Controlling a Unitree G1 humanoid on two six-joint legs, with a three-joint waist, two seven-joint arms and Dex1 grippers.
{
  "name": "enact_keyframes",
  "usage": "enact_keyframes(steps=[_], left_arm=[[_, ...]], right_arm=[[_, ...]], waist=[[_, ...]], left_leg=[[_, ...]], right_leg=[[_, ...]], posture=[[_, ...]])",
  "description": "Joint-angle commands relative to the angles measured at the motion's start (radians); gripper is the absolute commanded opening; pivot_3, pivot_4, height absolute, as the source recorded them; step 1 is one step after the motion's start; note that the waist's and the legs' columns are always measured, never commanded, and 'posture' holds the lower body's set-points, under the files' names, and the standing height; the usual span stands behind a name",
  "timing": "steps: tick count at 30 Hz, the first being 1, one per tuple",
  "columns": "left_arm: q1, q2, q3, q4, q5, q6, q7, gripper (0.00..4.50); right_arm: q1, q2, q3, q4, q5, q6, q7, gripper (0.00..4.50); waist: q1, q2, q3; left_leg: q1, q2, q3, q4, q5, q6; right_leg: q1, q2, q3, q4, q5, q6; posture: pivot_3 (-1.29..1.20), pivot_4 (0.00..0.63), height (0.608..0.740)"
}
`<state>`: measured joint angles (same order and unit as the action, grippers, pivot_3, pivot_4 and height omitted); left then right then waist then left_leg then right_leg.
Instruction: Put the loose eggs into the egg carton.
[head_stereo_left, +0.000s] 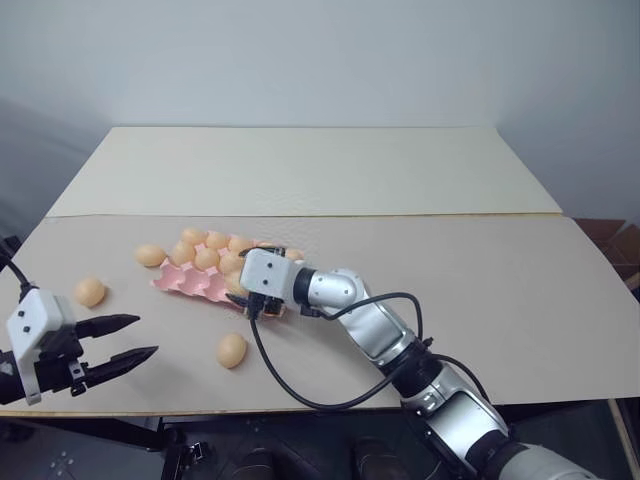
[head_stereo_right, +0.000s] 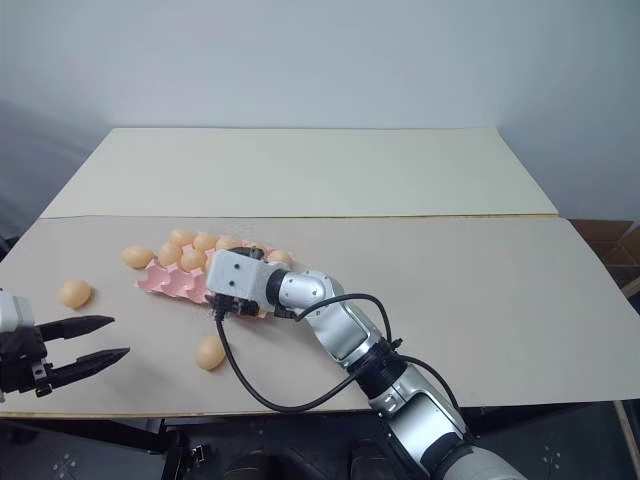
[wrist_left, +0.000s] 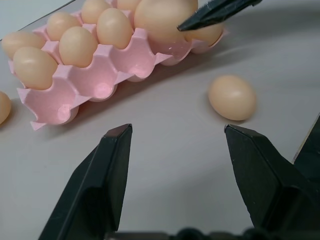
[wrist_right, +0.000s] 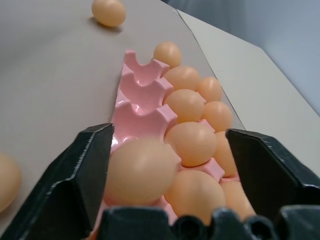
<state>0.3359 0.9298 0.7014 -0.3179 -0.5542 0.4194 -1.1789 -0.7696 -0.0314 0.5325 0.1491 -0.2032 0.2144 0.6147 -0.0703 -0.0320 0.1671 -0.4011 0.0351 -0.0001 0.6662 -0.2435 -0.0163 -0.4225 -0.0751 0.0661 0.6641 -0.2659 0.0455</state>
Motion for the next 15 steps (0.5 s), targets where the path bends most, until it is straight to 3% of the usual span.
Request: enact_keyframes(steps=[1, 10, 15], left_arm=[[-0.008, 0.005, 0.023, -0.017, -0.014, -0.006, 0.003, 3.22], [-0.027, 0.007, 0.016, -0.005, -0.014, -0.011, -0.004, 3.22], [-0.015, 0.022, 0.025, 0.014, -0.008, -0.017, -0.043, 3.22]], right_arm=[[-0.011, 0.007, -0.002, -0.019, -0.007, -0.044, -0.002, 4.48], [0.002, -0.027, -0.052, -0.133, 0.023, 0.02, 0.026, 4.48], [0.087, -0.163, -0.199, -0.445, 0.256, 0.303, 0.2, 4.48]], waist=[[0.0, 0.0, 0.0], [0.001, 0.0, 0.0], [0.01, 0.0, 0.0]], left_leg=[[0.0, 0.0, 0.0, 0.0, 0.0, 0.0], [0.0, 0.0, 0.0, 0.0, 0.0, 0.0], [-0.002, 0.0, -0.002, 0.0, 0.0, 0.0]], right_leg=[[0.0, 0.0, 0.0, 0.0, 0.0, 0.0], [0.0, 0.0, 0.0, 0.0, 0.0, 0.0], [0.0, -0.001, -0.001, -0.001, 0.0, 0.0]], posture=[[0.0, 0.15, 0.74], [0.0, 0.15, 0.74], [0.0, 0.15, 0.74]])
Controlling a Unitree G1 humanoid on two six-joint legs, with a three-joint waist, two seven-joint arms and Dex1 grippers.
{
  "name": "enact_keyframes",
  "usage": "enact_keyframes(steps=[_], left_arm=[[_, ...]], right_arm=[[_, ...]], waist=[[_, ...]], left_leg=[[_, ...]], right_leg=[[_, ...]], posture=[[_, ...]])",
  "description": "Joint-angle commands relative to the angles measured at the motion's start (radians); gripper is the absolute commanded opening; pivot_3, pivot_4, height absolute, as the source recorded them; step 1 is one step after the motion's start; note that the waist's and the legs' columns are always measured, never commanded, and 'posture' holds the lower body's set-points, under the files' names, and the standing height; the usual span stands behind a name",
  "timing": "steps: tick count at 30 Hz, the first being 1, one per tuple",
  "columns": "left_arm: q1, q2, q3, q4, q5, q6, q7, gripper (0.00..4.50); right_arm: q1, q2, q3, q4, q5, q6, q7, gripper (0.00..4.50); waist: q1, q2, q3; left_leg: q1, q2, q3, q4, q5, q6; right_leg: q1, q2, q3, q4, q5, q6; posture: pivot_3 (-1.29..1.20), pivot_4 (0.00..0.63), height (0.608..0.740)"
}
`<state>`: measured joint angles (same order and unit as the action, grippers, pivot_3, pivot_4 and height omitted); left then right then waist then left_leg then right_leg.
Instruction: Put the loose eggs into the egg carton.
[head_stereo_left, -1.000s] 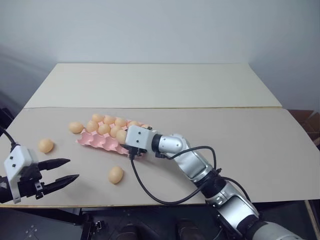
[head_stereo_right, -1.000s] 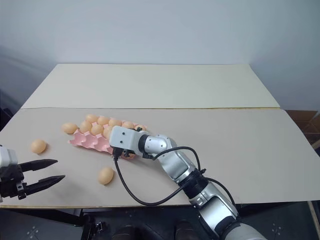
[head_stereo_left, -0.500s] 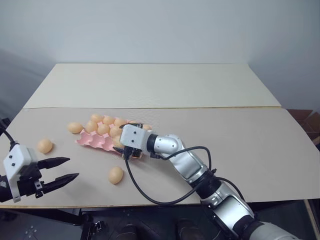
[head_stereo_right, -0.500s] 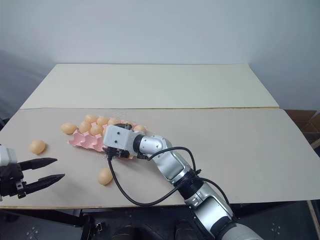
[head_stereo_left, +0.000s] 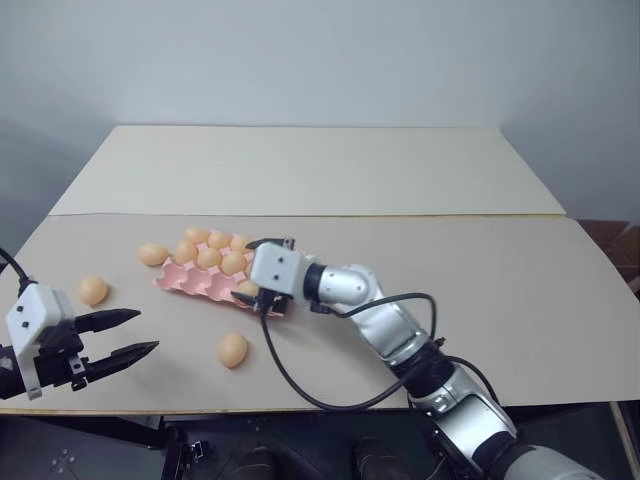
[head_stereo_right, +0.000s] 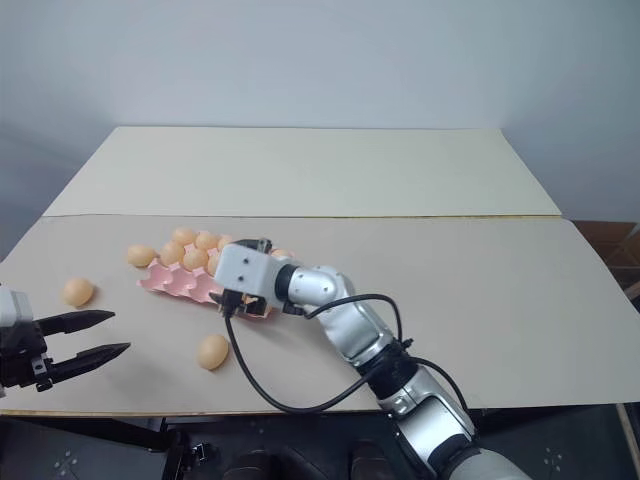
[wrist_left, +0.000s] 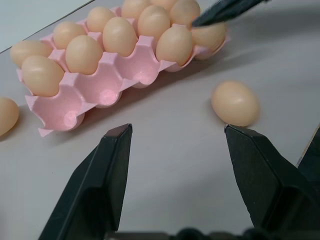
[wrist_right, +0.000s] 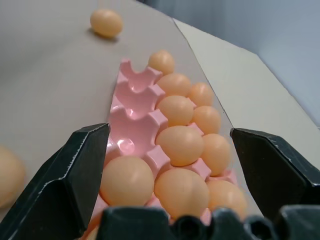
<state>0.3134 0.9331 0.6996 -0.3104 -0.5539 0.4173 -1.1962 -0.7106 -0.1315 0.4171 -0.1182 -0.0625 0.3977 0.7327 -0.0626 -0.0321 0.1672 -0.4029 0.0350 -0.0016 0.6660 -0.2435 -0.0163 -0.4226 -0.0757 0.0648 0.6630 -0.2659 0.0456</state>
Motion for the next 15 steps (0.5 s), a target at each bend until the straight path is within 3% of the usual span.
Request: enact_keyframes(steps=[1, 7, 12, 15], left_arm=[[0.017, 0.024, 0.029, 0.014, 0.001, -0.021, -0.038, 3.22], [0.061, 0.056, 0.08, 0.061, 0.016, -0.053, -0.117, 3.22], [0.095, 0.067, 0.119, 0.067, 0.02, -0.061, -0.161, 3.22], [0.108, 0.063, 0.127, 0.065, 0.022, -0.064, -0.168, 3.22]], right_arm=[[0.047, -0.102, -0.092, -0.229, 0.133, 0.149, 0.101, 4.48], [0.163, -0.361, -0.227, -0.481, 0.334, 0.357, 0.226, 4.48], [0.228, -0.566, -0.318, -0.568, 0.462, 0.374, 0.343, 4.48], [0.238, -0.618, -0.337, -0.583, 0.511, 0.371, 0.354, 4.48]], waist=[[0.003, 0.0, 0.0], [0.003, 0.0, 0.0], [0.002, -0.001, 0.0], [0.001, -0.001, 0.0]], left_leg=[[0.0, 0.0, 0.0, 0.0, 0.0, 0.0], [0.001, 0.0, 0.001, 0.0, 0.0, 0.0], [0.002, 0.0, 0.001, -0.001, 0.0, 0.0], [0.002, 0.0, 0.001, -0.001, 0.0, 0.0]], right_leg=[[0.0, 0.0, 0.0, 0.0, 0.0, 0.0], [0.001, 0.001, 0.0, 0.0, -0.001, -0.001], [0.002, 0.001, 0.0, -0.001, -0.001, -0.001], [0.002, 0.001, 0.0, -0.002, -0.001, -0.001]], posture=[[0.0, 0.15, 0.74], [0.0, 0.15, 0.74], [0.0, 0.15, 0.74], [0.0, 0.15, 0.74]])
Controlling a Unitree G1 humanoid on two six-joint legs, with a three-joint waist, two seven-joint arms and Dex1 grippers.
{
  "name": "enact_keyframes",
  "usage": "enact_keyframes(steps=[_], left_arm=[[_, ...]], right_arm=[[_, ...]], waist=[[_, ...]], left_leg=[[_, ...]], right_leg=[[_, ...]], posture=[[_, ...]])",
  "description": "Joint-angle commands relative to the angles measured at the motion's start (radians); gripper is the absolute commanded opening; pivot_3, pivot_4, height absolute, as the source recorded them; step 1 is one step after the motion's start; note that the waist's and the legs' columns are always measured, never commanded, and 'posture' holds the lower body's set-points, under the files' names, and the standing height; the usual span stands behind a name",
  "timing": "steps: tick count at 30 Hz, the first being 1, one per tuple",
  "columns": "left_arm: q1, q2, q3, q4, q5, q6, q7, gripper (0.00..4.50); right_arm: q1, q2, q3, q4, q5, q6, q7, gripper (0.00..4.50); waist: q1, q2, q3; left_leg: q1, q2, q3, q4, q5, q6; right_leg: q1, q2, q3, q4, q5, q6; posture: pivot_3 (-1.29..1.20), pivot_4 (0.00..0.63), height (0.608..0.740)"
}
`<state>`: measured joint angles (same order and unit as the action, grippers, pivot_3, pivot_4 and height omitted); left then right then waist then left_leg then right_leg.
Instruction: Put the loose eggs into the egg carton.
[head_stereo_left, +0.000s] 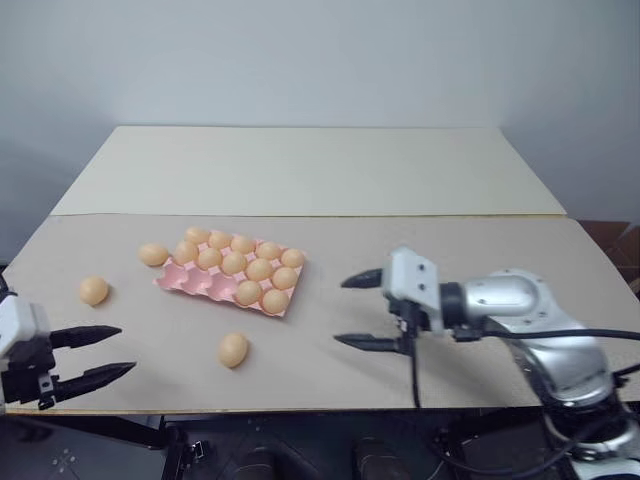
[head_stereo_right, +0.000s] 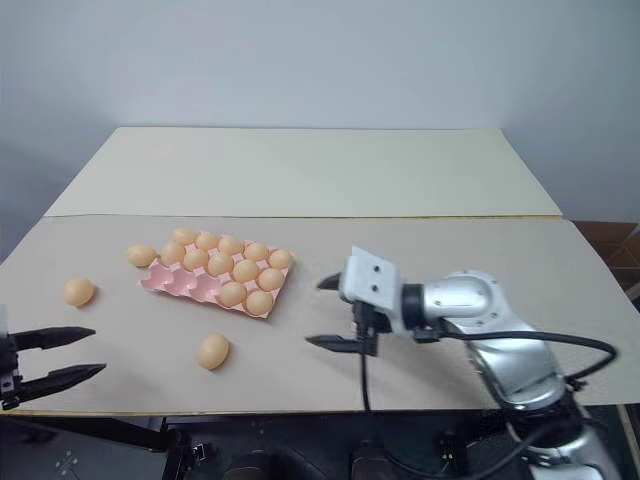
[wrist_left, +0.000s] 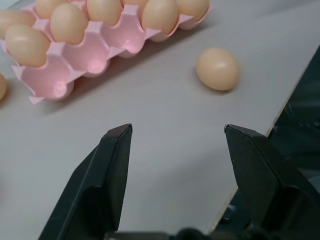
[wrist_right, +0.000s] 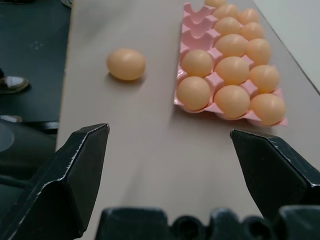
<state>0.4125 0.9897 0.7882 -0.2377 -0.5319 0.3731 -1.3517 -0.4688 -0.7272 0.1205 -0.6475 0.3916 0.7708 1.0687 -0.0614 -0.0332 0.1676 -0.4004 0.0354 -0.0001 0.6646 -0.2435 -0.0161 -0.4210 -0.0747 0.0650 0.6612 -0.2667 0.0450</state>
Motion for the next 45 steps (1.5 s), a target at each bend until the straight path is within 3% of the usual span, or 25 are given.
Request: enact_keyframes(steps=[1, 11, 17, 25, 34, 45], left_arm=[[0.011, 0.003, 0.037, -0.01, 0.003, -0.019, -0.009, 3.22], [-0.01, -0.021, 0.002, -0.042, -0.016, 0.01, 0.041, 3.22], [-0.017, -0.041, -0.02, -0.055, -0.022, 0.022, 0.071, 3.22], [-0.053, -0.016, -0.038, -0.012, -0.007, 0.021, 0.072, 3.22], [-0.039, -0.016, -0.02, -0.021, -0.007, 0.021, 0.072, 3.22], [-0.014, -0.034, -0.012, -0.048, -0.011, 0.018, 0.089, 3.22]], right_arm=[[-0.006, -0.037, -0.039, -0.056, 0.065, -0.007, 0.019, 4.48], [-0.04, -0.054, 0.0, -0.031, 0.079, -0.016, -0.025, 4.48], [-0.141, 0.17, 0.177, 0.077, -0.002, 0.017, -0.205, 4.48], [-0.235, 0.387, 0.453, 0.269, -0.172, -0.103, -0.261, 4.48], [-0.282, 0.572, 0.567, 0.451, -0.29, -0.188, -0.301, 4.48], [-0.276, 0.659, 0.643, 0.59, -0.425, -0.28, -0.322, 4.48]], waist=[[0.0, 0.0, 0.0], [0.005, -0.001, 0.0], [-0.005, -0.001, 0.0], [-0.006, -0.001, 0.0], [-0.007, -0.001, 0.0], [-0.008, -0.002, -0.001]], left_leg=[[0.0, 0.0, 0.0, 0.0, 0.0, 0.0], [0.0, 0.0, 0.0, 0.0, 0.0, 0.0], [0.001, 0.001, 0.0, 0.0, 0.0, 0.0], [0.0, 0.0, 0.0, 0.0, 0.0, 0.0], [0.0, 0.0, 0.0, 0.0, 0.0, 0.0], [0.0, 0.0, 0.0, 0.0, 0.0, 0.0]], right_leg=[[0.0, 0.0, 0.0, 0.0, 0.0, 0.0], [0.0, 0.0, 0.0, 0.0, 0.0, 0.0], [0.0, 0.001, 0.001, 0.002, 0.0, 0.0], [-0.001, 0.0, 0.001, 0.002, 0.0, -0.001], [-0.002, 0.0, 0.0, 0.002, 0.0, -0.001], [-0.002, 0.0, 0.0, 0.003, 0.0, -0.001]], posture=[[0.0, 0.15, 0.74], [0.0, 0.15, 0.74], [0.0, 0.15, 0.74], [0.0, 0.15, 0.74], [0.0, 0.15, 0.74], [0.0, 0.15, 0.74]])
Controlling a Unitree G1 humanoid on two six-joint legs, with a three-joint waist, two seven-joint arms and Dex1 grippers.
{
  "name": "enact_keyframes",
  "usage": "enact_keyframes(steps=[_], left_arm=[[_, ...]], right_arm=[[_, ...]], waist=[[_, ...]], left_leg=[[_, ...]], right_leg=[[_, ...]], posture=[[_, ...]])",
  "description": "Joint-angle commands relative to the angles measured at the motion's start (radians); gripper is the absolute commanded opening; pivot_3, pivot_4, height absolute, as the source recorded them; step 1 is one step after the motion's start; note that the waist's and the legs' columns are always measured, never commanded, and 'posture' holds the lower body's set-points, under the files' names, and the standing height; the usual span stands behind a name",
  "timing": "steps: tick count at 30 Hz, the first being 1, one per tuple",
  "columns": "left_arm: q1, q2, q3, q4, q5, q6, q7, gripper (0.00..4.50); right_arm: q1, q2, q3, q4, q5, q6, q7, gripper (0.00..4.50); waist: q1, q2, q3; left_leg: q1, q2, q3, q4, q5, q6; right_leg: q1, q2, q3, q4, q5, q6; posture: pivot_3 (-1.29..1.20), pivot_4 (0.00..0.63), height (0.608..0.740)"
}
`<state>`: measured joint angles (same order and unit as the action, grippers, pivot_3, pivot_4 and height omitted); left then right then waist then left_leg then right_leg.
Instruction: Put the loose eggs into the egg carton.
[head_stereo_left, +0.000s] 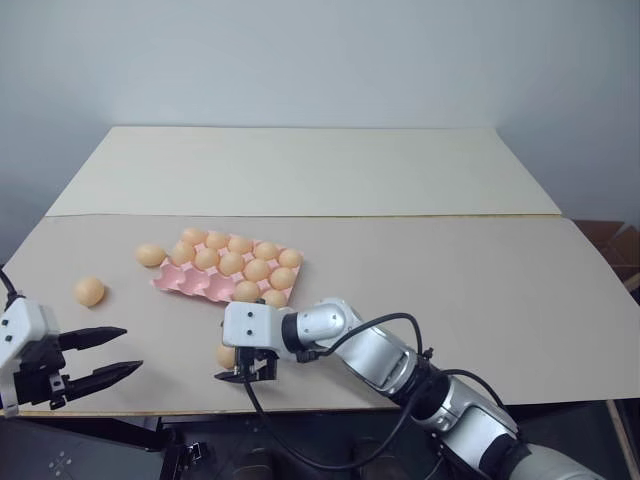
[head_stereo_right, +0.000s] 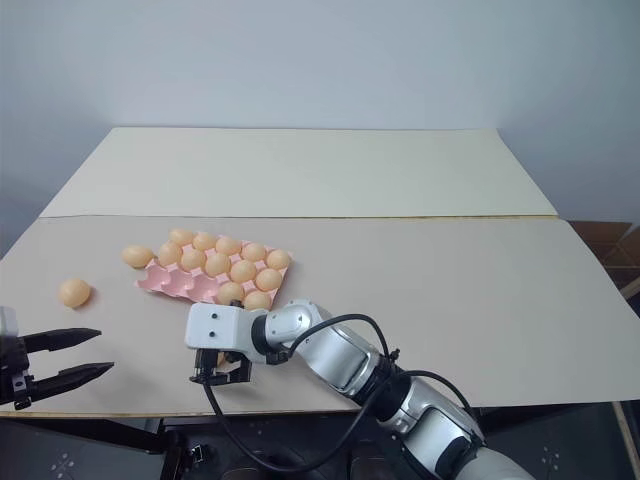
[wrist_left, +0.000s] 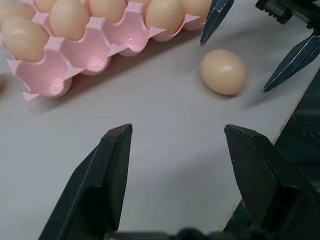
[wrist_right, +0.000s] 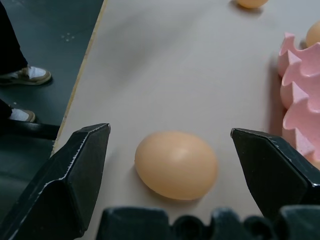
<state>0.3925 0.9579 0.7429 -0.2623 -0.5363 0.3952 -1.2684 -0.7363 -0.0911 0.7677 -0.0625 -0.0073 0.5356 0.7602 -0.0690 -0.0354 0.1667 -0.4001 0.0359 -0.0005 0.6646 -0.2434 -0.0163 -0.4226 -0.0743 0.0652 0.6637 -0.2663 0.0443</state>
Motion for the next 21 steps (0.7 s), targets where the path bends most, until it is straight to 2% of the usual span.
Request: enact_keyframes(steps=[1, 12, 15, 19, 21], left_arm=[[0.007, -0.003, 0.034, -0.025, -0.007, -0.004, 0.007, 3.22], [0.0, 0.001, 0.019, -0.02, -0.004, -0.004, 0.017, 3.22], [-0.003, 0.004, 0.013, -0.02, -0.002, -0.003, 0.02, 3.22], [-0.006, 0.006, 0.003, -0.018, 0.0, -0.002, 0.023, 3.22], [-0.009, 0.006, 0.001, -0.017, -0.001, -0.002, 0.024, 3.22]], right_arm=[[-0.008, 0.029, -0.004, 0.016, -0.034, -0.051, -0.016, 4.48], [0.0, 0.062, -0.002, 0.066, -0.094, -0.07, -0.021, 4.48], [0.011, 0.058, -0.004, 0.052, -0.097, -0.065, -0.009, 3.9], [0.026, 0.042, 0.01, 0.042, -0.123, -0.079, -0.008, 2.52], [0.036, 0.044, 0.009, 0.036, -0.124, -0.075, -0.004, 2.22]], waist=[[0.0, 0.0, 0.0], [0.0, 0.0, 0.0], [0.0, 0.0, 0.0], [0.0, -0.001, 0.0], [0.0, -0.001, 0.0]], left_leg=[[0.0, 0.0, 0.0, 0.0, 0.0, 0.0], [0.0, 0.0, 0.0, 0.0, 0.0, 0.0], [0.0, 0.0, 0.0, 0.0, 0.0, 0.0], [0.0, 0.0, 0.0, 0.0, 0.0, 0.0], [0.0, 0.0, 0.0, 0.0, 0.0, 0.0]], right_leg=[[0.0, 0.0, 0.0, 0.0, 0.0, 0.0], [0.0, 0.0, 0.0, 0.0, 0.0, 0.0], [0.0, 0.0, 0.0, 0.0, 0.0, 0.0], [0.0, 0.0, 0.0, 0.0, 0.0, 0.0], [0.0, 0.0, 0.0, 0.0, 0.0, 0.0]], posture=[[0.0, 0.15, 0.74], [0.0, 0.15, 0.74], [0.0, 0.15, 0.74], [0.0, 0.15, 0.74], [0.0, 0.15, 0.74]])
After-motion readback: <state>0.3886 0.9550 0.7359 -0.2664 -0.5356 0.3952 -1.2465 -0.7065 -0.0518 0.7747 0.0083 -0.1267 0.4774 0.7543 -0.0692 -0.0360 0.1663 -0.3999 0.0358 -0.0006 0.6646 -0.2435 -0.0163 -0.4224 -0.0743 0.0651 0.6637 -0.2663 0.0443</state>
